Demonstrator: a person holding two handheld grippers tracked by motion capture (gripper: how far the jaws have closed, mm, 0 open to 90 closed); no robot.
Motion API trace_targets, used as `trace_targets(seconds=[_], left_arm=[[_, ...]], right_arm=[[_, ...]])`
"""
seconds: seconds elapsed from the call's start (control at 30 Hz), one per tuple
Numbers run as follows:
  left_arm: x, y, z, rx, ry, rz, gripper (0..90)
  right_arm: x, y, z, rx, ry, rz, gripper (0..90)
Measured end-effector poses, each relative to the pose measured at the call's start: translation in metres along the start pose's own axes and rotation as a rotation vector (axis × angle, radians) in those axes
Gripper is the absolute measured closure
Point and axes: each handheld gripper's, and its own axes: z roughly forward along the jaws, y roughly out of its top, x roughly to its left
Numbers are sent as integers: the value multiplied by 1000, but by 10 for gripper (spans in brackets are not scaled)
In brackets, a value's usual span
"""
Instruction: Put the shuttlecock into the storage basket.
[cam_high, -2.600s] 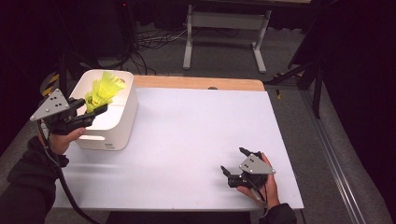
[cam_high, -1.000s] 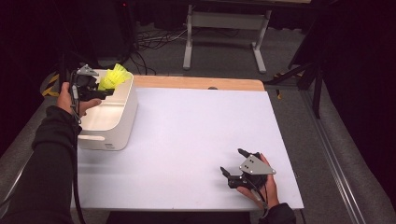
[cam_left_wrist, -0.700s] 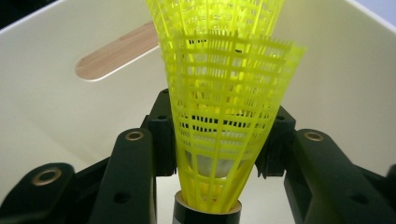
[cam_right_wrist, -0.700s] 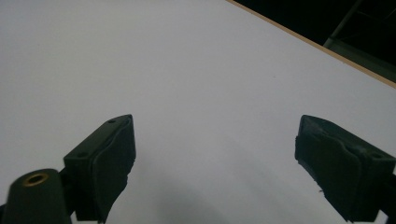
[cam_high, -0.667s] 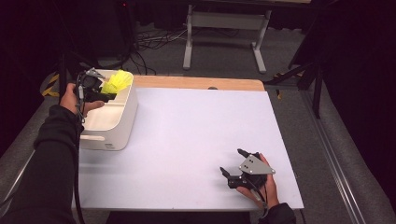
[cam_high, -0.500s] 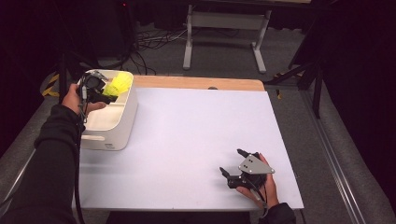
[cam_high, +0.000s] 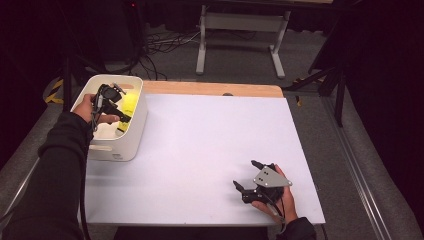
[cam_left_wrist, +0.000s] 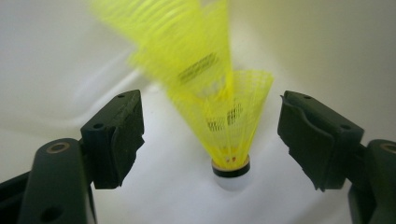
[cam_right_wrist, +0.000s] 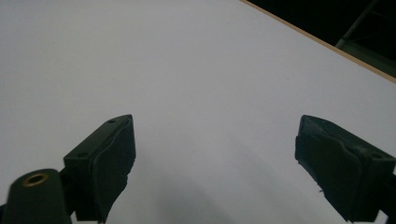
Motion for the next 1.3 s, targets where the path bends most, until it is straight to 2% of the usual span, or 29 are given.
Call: trace_targets(seconds=[0.03, 0.17, 0.2, 0.27, 0.33, 0.43, 0.53, 0.57, 0.7, 0.77, 0.8, 0.83, 0.87, 0.97, 1.03, 1.1, 1.17, 1.3], left_arm=[[-1, 0, -3, -17, 13, 17, 219], [-1, 0, -10, -71, 46, 37, 183], [-1, -1, -13, -99, 43, 37, 181], [-2, -1, -18, -138, 45, 63, 175], [-1, -3, -23, -180, 26, 48, 178], [-1, -7, -29, -227, 42, 50, 178], [-3, -9, -35, -241, 62, 74, 179], [-4, -10, -36, -249, 58, 66, 179], [-9, -14, -45, -312, 73, 70, 190], [-13, -14, -48, -327, 102, 97, 190], [-13, -14, -48, -327, 102, 97, 190], [-16, -15, -54, -364, 119, 104, 196], [-17, -15, -55, -371, 114, 97, 197], [-21, -16, -62, -401, 122, 119, 196], [-25, -18, -68, -441, 136, 131, 199], [-28, -20, -73, -483, 123, 125, 197], [-32, -21, -78, -516, 121, 136, 195], [-38, -24, -82, -534, 119, 144, 189]], right_arm=[[0, 0, 0, 0, 0, 0, 132], [-1, 0, 0, -3, -3, 4, 132], [-1, 0, -1, -5, -4, 3, 132], [-1, 1, -1, -6, -5, 1, 132], [-2, 1, -1, -8, -3, 1, 132], [-2, 1, -2, -12, -3, -6, 130], [-2, 2, -3, -16, -6, -5, 130], [-2, 2, -3, -16, -8, -5, 130], [-1, 2, -4, -12, -9, -12, 130], [-1, 3, -4, -12, -10, -15, 129], [-1, 3, -4, -11, -12, -15, 129], [-1, 3, -4, -11, -13, -14, 129], [-1, 3, -4, -10, -14, -15, 129], [0, 3, -4, -8, -15, -17, 129], [0, 3, -4, -6, -18, -19, 129], [-1, 3, -4, -7, -18, -17, 128], [-1, 3, -4, -6, -20, -18, 128], [-1, 3, -4, -7, -23, -18, 128]])
